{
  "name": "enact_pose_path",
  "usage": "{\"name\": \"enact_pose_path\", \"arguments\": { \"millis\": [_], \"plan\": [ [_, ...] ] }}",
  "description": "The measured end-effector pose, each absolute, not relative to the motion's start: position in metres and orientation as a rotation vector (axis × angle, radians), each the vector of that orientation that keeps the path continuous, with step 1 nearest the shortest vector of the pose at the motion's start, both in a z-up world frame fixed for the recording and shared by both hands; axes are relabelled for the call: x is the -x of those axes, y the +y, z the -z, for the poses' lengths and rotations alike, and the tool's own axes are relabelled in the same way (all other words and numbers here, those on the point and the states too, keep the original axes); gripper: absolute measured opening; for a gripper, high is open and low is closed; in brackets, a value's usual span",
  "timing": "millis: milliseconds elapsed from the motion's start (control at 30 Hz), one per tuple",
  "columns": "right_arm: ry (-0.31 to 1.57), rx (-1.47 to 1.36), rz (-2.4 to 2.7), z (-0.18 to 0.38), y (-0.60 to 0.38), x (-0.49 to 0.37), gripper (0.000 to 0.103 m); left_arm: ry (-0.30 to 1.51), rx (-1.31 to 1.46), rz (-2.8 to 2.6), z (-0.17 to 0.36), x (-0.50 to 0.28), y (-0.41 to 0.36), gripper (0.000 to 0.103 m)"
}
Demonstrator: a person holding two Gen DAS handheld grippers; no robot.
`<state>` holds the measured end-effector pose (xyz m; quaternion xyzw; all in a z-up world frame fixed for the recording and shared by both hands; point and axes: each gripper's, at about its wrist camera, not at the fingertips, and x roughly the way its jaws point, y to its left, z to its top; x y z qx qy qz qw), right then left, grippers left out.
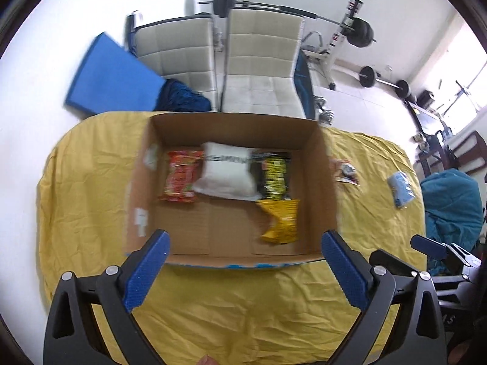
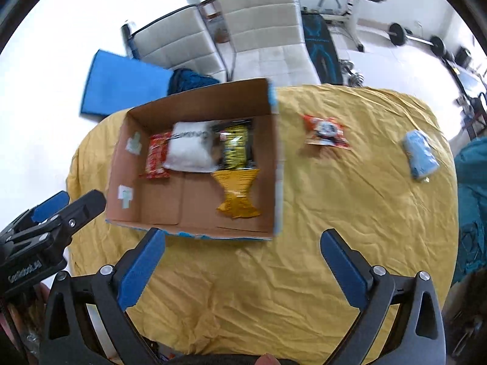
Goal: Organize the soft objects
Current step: 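Move both grippers back toward the last two snacks on the table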
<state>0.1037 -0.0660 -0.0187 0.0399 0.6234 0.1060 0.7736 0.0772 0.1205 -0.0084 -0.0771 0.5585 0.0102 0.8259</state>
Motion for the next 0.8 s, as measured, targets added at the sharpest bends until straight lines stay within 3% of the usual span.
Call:
{"name": "enact_pose_path", "arguments": {
  "millis": [233, 467, 800],
  "plan": [
    [1.36, -0.113, -0.052, 0.028, -0.177, -0.124, 0.103, 1.221, 0.098, 0.088, 0.015, -0.117, 0.024, 0.102],
    [1.383, -0.158, 0.116, 0.049, -0.298, -0.154, 0.103, 1.356, 0.0, 0.177, 0.062, -0.196, -0.071, 0.102],
    [1.479, -0.2, 0.136, 0.106, -0.375, -0.219, 0.103, 1.509, -0.06, 0.118, 0.136, -0.294, -0.12, 0.102]
  ]
}}
